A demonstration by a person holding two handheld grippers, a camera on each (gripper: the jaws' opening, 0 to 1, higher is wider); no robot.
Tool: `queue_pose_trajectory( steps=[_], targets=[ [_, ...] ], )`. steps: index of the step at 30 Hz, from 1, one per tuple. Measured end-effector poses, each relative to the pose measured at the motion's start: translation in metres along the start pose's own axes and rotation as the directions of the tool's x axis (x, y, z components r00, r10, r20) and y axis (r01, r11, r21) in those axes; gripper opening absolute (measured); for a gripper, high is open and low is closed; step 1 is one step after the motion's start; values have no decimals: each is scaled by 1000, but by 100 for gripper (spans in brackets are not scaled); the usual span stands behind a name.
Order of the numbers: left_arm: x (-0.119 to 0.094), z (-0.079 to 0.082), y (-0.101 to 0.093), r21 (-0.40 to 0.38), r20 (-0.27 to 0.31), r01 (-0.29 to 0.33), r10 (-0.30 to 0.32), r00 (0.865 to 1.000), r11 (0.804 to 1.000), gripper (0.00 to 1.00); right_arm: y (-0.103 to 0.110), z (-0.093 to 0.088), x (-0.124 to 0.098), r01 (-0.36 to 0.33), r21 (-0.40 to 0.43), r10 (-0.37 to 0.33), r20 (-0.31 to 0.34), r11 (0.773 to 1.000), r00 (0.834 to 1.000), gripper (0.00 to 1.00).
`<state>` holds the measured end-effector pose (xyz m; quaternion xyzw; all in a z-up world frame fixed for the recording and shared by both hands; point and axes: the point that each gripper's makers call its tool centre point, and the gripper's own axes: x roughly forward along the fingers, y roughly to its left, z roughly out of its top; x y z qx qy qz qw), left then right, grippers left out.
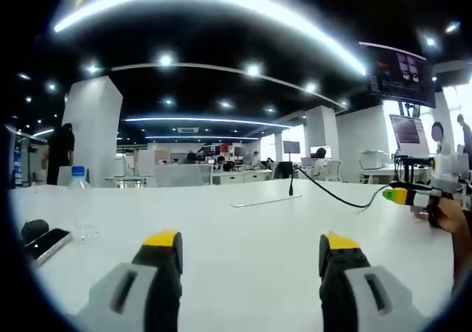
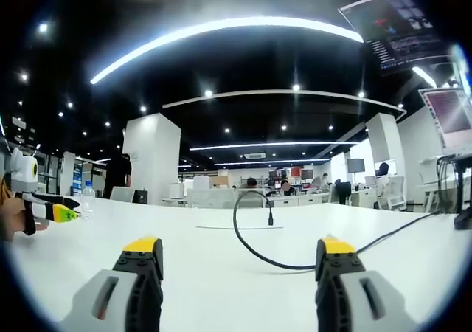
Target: Locate the USB plug end of the data cable currently connected to the USB port on the desk. Grip the plug, withdraw it from the port, and place it onto the desktop.
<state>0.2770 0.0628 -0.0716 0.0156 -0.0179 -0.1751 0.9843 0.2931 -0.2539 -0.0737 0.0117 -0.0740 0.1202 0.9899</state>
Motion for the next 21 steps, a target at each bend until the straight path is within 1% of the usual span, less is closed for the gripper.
queue_pose_trajectory(
  steps=[6, 11, 21],
  targets=[
    [0, 1, 5, 25, 2, -29, 29, 1000, 999, 75, -1, 1, 0, 9, -4, -9, 5, 1000, 1000, 85],
    [0, 4, 7, 20, 9, -36, 36, 999, 999, 75, 0, 0, 1, 3, -6, -3, -3, 1000, 1000, 85],
    [-3, 1, 6, 29, -5, -39, 39, 999, 999, 75, -4, 1, -3, 22, -8, -22, 0, 1000, 1000, 84]
  ],
)
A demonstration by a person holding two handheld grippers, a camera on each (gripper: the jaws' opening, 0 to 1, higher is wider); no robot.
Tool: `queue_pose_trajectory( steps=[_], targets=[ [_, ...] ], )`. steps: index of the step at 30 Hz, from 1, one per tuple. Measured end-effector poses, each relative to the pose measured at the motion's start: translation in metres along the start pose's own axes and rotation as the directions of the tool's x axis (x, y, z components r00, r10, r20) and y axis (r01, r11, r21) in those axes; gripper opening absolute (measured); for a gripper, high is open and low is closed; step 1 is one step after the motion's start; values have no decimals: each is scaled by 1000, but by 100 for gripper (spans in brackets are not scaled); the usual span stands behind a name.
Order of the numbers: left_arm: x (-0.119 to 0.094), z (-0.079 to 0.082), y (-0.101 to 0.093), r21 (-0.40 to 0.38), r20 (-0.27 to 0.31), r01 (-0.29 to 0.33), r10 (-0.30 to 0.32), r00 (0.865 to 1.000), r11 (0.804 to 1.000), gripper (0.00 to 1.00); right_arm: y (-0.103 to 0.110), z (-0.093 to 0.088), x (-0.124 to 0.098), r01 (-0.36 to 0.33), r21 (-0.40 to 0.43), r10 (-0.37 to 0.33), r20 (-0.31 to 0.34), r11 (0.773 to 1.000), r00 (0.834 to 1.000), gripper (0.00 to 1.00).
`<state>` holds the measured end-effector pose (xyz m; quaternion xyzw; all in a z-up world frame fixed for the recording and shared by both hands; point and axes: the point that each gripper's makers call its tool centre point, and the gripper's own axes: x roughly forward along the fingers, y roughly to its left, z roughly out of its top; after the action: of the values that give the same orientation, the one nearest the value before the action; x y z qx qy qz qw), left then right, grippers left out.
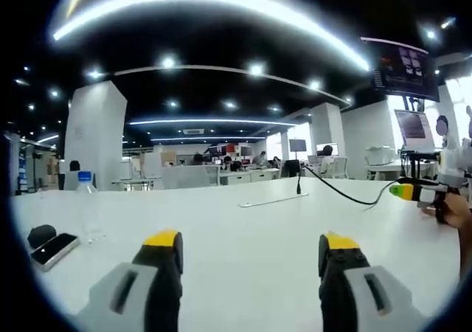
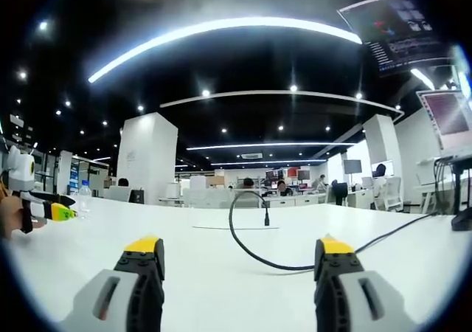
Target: Locate the USB plug end of the data cable currently connected to the USB port on the desk. Grip the plug, withdraw it from the port, and place it onto the desktop.
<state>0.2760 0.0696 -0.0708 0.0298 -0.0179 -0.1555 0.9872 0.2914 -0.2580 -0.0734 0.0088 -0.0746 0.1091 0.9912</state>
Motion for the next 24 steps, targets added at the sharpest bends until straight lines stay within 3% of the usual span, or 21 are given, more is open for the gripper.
queue_pose_trajectory(
  steps=[24],
  targets=[
    [4, 3, 3, -15, -5, -24, 24, 1000, 1000, 75, -8, 1, 0, 21, 17, -21, -4, 1000, 1000, 82]
  ],
)
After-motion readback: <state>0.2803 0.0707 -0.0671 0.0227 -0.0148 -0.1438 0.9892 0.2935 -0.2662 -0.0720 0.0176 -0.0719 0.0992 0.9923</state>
